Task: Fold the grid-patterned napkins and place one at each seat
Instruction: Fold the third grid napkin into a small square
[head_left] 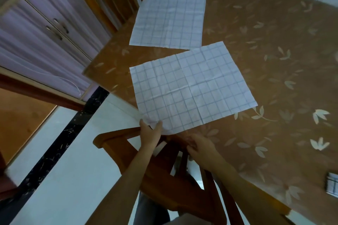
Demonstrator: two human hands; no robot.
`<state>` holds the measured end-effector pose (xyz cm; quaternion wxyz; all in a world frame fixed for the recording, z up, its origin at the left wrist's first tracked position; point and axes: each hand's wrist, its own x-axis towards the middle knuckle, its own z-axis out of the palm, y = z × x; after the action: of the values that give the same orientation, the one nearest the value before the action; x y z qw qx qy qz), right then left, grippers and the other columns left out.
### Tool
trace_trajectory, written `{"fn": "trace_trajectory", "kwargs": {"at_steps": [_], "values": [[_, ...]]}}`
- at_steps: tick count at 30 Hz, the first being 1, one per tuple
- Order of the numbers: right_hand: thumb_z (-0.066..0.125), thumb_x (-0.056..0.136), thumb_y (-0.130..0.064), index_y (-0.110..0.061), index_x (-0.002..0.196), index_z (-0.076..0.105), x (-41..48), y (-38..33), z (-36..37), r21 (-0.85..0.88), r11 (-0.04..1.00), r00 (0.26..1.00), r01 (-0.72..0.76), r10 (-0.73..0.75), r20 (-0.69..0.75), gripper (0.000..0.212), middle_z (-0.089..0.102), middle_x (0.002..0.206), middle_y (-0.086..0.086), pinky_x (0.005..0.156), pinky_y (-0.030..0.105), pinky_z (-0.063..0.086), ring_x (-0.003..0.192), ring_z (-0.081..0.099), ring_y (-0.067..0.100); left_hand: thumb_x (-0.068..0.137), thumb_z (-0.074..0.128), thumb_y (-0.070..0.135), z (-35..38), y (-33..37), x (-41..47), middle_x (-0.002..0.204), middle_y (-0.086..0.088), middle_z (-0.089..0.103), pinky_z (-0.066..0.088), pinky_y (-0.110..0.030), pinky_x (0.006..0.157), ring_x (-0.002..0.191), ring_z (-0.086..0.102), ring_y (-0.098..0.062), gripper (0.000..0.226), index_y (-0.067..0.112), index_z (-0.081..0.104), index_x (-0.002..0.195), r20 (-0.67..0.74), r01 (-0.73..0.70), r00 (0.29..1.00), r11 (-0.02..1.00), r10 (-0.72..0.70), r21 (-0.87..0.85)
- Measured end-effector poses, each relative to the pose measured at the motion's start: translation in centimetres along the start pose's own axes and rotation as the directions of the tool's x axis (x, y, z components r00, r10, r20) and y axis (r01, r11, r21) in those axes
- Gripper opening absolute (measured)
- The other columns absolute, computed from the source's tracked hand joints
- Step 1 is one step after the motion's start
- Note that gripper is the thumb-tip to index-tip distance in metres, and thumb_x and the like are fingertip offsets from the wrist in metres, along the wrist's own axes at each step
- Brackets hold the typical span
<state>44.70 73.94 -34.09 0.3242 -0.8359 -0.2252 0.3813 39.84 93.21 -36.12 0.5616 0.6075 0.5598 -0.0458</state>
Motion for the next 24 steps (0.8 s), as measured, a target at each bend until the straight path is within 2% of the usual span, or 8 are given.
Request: {"fn": "trace_trajectory", "kwargs": {"at_steps": [3, 5, 10, 15, 18, 20, 22, 24], "values": [[0.055, 0.093, -0.009, -0.020, 0.122, 0.063, 0.1, -0.8, 0.1, 0.009, 1.000, 1.000, -0.007, 0.007, 0.002, 0.032, 0.062, 0.103, -0.007, 0.089, 0.033, 0.056, 0.093, 0.065, 0.014, 0.093, 0.068, 0.032, -0.6, 0.2, 1.8, 0.110, -0.007, 0.067, 0.053, -0.039, 0.094, 0.108, 0.064, -0.026, 0.044, 0.001, 0.059, 0.123, -0.010, -0.047, 0.999, 0.996, 0.048, 0.072], [0.056, 0.093, -0.009, -0.020, 0.123, 0.064, 0.4, -1.2, 0.3, 0.007, 1.000, 1.000, -0.003, 0.003, -0.010, 0.033, 0.061, 0.106, -0.011, 0.091, 0.030, 0.055, 0.097, 0.063, 0.010, 0.091, 0.067, 0.032, -1.2, -0.1, 2.5, 0.100, -0.010, 0.071, 0.050, -0.029, 0.072, 0.099, 0.067, -0.028, 0.037, -0.002, 0.067, 0.105, -0.005, -0.075, 0.997, 0.984, 0.077, 0.160], [0.055, 0.095, -0.013, -0.017, 0.134, 0.057, 1.8, -3.0, 1.0, -0.045, 0.999, 1.000, -0.008, 0.008, 0.001, 0.039, 0.061, 0.126, 0.002, 0.099, 0.030, 0.051, 0.111, 0.061, 0.013, 0.093, 0.063, 0.028, -3.6, 0.8, 1.5, 0.091, -0.002, 0.065, 0.043, -0.030, 0.074, 0.091, 0.061, -0.022, 0.023, 0.006, 0.068, 0.096, -0.059, -0.165, 0.980, 0.947, 0.188, 0.275], [0.064, 0.092, -0.019, -0.016, 0.142, 0.046, 2.8, -7.3, 1.5, -0.090, 0.987, 0.988, 0.129, -0.136, -0.069, 0.053, 0.049, 0.140, 0.004, 0.109, 0.038, 0.043, 0.125, 0.049, 0.018, 0.089, 0.062, 0.018, -6.3, 4.4, -0.2, 0.074, -0.004, 0.056, 0.048, -0.036, 0.072, 0.076, 0.057, -0.019, 0.023, 0.010, 0.056, 0.069, 0.090, -0.240, 0.968, 0.969, 0.234, 0.054], [0.065, 0.092, -0.030, -0.024, 0.133, 0.054, 3.9, -10.2, 0.7, -0.012, 0.972, 0.964, 0.236, -0.235, -0.122, 0.043, 0.052, 0.133, -0.019, 0.104, 0.034, 0.044, 0.116, 0.048, -0.007, 0.089, 0.057, 0.005, -8.8, 8.1, -1.8, 0.068, 0.002, 0.049, 0.037, -0.021, 0.062, 0.064, 0.047, -0.006, 0.027, 0.013, 0.050, 0.065, 0.148, -0.430, 0.890, 0.902, 0.431, -0.041], [0.060, 0.092, -0.052, -0.038, 0.118, 0.058, 4.2, -12.6, -0.8, 0.060, 0.960, 0.956, 0.275, -0.266, -0.128, 0.030, 0.051, 0.122, -0.040, 0.098, 0.023, 0.040, 0.111, 0.047, -0.021, 0.082, 0.056, 0.010, -10.8, 10.6, -2.2, 0.077, -0.005, 0.055, 0.039, -0.025, 0.068, 0.072, 0.050, -0.008, 0.010, 0.001, 0.058, 0.078, 0.189, -0.525, 0.822, 0.843, 0.538, -0.116], [0.056, 0.095, -0.052, -0.039, 0.117, 0.063, 4.3, -15.1, -2.9, 0.100, 0.958, 0.962, 0.268, -0.260, -0.084, 0.027, 0.051, 0.130, -0.032, 0.100, 0.017, 0.034, 0.120, 0.045, -0.017, 0.071, 0.057, 0.020, -12.9, 13.2, -2.3, 0.086, -0.011, 0.056, 0.040, -0.035, 0.074, 0.081, 0.052, -0.019, 0.036, -0.010, 0.058, 0.091, 0.219, -0.582, 0.764, 0.794, 0.607, -0.172], [0.047, 0.099, -0.051, -0.033, 0.119, 0.067, 4.5, -17.6, -5.2, 0.192, 0.940, 0.957, 0.281, -0.259, -0.133, 0.034, 0.054, 0.135, -0.021, 0.102, 0.014, 0.032, 0.124, 0.046, -0.011, 0.066, 0.058, 0.021, -14.9, 15.9, -2.9, 0.085, -0.009, 0.060, 0.043, -0.033, 0.075, 0.082, 0.055, -0.020, 0.039, -0.012, 0.060, 0.088, 0.266, -0.596, 0.726, 0.773, 0.634, -0.217]]}}
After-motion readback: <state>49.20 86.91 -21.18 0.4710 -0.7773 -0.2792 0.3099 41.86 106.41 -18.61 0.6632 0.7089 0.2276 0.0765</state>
